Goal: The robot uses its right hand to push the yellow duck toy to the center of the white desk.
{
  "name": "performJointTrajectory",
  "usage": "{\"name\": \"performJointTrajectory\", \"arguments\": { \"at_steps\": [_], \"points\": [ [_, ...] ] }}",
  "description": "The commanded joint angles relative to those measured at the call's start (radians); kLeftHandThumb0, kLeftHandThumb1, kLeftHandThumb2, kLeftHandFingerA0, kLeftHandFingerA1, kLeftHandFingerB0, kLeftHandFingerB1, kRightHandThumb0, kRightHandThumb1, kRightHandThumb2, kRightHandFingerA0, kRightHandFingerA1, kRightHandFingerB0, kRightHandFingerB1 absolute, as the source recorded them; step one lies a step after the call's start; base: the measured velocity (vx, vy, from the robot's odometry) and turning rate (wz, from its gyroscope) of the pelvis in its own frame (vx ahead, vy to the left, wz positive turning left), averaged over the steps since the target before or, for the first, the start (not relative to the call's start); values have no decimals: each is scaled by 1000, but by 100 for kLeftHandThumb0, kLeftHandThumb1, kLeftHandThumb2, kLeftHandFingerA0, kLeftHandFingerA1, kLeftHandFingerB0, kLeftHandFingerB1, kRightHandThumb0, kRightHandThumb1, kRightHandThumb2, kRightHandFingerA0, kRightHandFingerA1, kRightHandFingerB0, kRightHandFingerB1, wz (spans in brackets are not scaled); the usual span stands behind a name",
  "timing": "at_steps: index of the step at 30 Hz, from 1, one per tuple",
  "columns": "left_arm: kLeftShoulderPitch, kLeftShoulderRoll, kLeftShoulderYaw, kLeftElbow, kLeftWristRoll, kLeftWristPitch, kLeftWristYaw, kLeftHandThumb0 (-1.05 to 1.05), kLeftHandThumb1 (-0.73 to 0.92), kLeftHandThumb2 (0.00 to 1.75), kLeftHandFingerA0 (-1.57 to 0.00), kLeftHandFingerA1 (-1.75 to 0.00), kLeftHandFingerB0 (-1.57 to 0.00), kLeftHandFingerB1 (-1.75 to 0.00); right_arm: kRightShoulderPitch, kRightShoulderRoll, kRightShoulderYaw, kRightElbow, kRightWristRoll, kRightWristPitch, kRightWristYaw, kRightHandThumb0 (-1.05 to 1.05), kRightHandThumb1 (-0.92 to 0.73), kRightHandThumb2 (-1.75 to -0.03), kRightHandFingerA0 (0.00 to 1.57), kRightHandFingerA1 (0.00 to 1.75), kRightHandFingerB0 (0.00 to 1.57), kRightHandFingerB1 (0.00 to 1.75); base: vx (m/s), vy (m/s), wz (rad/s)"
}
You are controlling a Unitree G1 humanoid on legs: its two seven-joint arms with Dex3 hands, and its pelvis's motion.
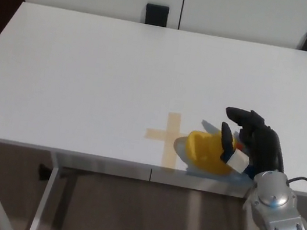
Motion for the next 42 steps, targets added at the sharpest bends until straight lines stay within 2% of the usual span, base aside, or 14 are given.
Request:
{"name": "performJointTrajectory", "arguments": {
  "at_steps": [1,7,16,17,19,20,22,23,29,31,32,37,38,42],
  "points": [
    [16,-12,-4,-33,-12,-96,-39,3,41,122,-91,-79,-86,-72,-3,65,11,31,-63,-78,-280,-80,-68,-106,5,43,14,47,0,0,0],
    [11,-15,-9,-33,-3,-91,-38,-2,41,112,-91,-82,-88,-72,-11,136,12,33,-60,-74,-353,-79,-89,-67,6,37,21,33,0,0,0],
    [7,-31,-8,-44,-12,-100,-57,6,39,121,-90,-82,-87,-75,-14,224,0,44,-52,-87,-451,-76,-87,-67,7,37,23,33,0,0,0],
    [5,-37,-5,-39,-17,-103,-62,7,37,125,-93,-82,-87,-75,-6,241,7,54,-67,-102,-506,-74,-66,-102,8,51,23,50,0,0,0],
    [4,-43,-1,-33,-21,-107,-68,7,37,125,-93,-82,-87,-75,1,257,15,68,-86,-123,-570,-74,-66,-102,8,51,23,50,0,0,0],
    [6,-45,-2,-35,-19,-108,-67,4,38,122,-93,-80,-91,-75,4,262,23,78,-98,-121,-605,-73,-86,-66,15,44,32,37,0,0,0],
    [9,-47,-3,-38,-17,-107,-65,4,38,122,-93,-80,-91,-75,5,263,29,85,-105,-117,-624,-73,-86,-66,15,44,32,37,0,0,0],
    [12,-49,-7,-48,-13,-99,-62,-1,41,115,-95,-80,-91,-76,4,262,38,92,-117,-110,-655,-73,-68,-102,8,49,24,50,0,0,0],
    [18,-55,-7,-48,-13,-114,-83,6,32,129,-94,-82,-96,-81,-12,255,59,112,-142,-94,-732,-72,-68,-103,4,45,22,49,0,0,0],
    [21,-56,-13,-47,-5,-124,-83,6,32,129,-94,-82,-96,-81,-22,250,69,119,-152,-77,-748,-72,-68,-103,4,45,22,49,0,0,0],
    [25,-59,-15,-46,-2,-133,-87,7,32,132,-94,-81,-95,-81,-26,245,80,121,-164,-67,-757,-69,-87,-66,10,37,29,34,0,0,0],
    [33,-70,-17,-55,-4,-133,-91,5,33,129,-93,-80,-94,-80,-45,230,109,132,-189,-36,-793,-70,-88,-68,9,36,28,34,0,0,0],
    [37,-75,-18,-65,-6,-130,-91,3,37,125,-94,-78,-96,-84,-59,228,116,140,-196,-21,-809,-73,-69,-105,2,39,19,50,0,0,0],
    [41,-83,-21,-80,-7,-135,-98,1,34,127,-96,-79,-94,-83,-89,231,127,154,-200,-10,-820,-76,-68,-104,2,37,15,48,0,0,0]
  ]
}}
